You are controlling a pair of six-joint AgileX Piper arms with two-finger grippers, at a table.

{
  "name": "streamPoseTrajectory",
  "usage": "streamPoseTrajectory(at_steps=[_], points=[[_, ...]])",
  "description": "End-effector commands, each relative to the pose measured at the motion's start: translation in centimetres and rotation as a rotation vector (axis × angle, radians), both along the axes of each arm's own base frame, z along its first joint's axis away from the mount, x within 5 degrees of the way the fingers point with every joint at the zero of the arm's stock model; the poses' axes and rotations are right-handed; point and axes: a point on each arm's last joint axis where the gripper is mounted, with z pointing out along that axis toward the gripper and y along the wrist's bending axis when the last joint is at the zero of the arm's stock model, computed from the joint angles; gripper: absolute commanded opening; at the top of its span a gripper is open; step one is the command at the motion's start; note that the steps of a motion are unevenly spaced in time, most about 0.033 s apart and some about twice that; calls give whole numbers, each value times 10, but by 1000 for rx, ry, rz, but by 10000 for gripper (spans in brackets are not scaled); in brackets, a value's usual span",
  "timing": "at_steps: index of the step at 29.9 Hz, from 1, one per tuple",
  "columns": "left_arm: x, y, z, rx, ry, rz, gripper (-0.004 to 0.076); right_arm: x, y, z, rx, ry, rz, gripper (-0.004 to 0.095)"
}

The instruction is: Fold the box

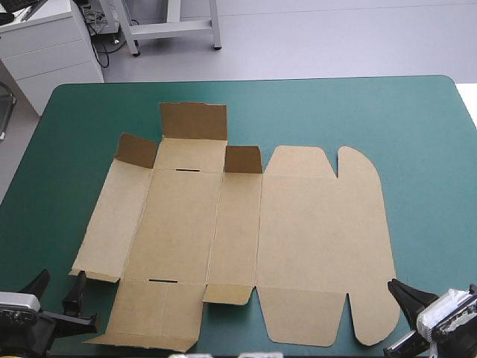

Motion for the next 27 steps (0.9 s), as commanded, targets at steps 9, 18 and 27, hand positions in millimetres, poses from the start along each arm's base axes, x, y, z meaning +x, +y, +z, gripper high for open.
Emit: streamPoseTrajectory(at_steps=[9, 18, 27], points=[[38, 16, 110, 226, 85, 154, 447, 0, 2, 7, 14, -20, 10, -23], [128, 21, 125, 338, 440, 270, 447, 0, 2, 7, 25, -14, 12, -23], [197, 8, 96, 290, 618, 210, 447, 0, 2, 7, 25, -14, 12, -23]])
